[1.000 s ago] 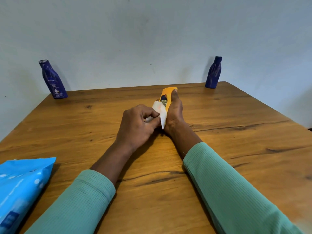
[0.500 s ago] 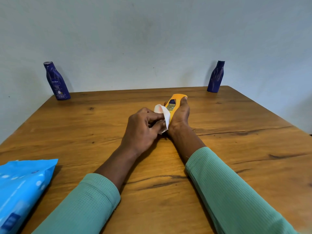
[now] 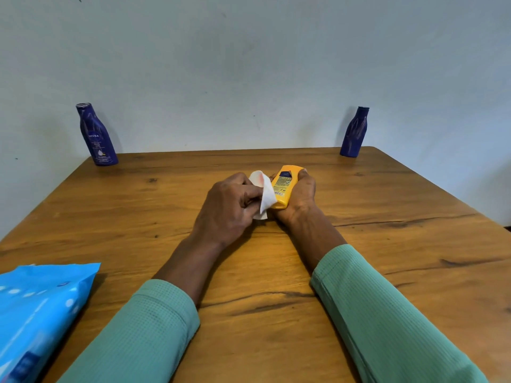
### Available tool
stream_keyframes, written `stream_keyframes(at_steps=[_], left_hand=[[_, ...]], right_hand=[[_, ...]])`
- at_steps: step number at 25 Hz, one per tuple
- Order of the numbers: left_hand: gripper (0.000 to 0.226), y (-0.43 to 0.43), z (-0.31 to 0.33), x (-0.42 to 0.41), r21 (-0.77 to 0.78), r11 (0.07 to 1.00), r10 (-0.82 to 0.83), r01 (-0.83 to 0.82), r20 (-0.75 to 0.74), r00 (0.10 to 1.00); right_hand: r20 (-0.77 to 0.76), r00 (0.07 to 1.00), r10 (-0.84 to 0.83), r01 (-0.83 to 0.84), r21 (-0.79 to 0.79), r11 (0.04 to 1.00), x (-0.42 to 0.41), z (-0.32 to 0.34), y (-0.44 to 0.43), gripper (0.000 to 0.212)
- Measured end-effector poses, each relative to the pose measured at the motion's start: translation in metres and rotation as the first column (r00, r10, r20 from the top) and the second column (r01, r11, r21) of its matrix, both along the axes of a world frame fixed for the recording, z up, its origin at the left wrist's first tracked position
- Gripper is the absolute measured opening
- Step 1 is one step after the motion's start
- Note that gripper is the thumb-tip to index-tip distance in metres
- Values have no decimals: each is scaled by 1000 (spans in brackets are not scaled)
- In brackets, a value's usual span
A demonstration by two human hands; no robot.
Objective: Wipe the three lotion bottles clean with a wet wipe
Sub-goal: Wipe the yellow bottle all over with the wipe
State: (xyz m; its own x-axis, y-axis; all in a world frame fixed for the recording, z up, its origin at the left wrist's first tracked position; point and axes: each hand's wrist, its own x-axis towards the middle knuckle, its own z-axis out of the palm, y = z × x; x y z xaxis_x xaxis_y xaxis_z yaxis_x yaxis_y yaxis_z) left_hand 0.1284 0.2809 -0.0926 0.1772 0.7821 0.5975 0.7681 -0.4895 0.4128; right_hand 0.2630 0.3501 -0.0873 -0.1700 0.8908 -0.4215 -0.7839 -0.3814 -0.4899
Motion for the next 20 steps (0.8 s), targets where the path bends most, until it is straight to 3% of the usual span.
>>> stream_keyframes(at_steps=[3, 8, 15, 20], left_hand=[[19, 1, -1, -2, 9, 1000, 15, -15, -27, 1000], [17, -5, -1, 18, 85, 990, -96, 111, -164, 982], [17, 9, -3, -14, 3, 1000, -20, 20, -27, 999], [18, 7, -6, -3, 39, 999, -36, 36, 21, 999]], right_hand=[[-8, 1000, -14, 14, -13, 1000, 2, -2, 2, 59], [51, 995, 81, -80, -17, 997, 1, 1, -3, 70], [-3, 999, -34, 34, -36, 999, -1, -6, 7, 63], [23, 999, -32, 32, -33, 999, 0, -6, 6, 62]])
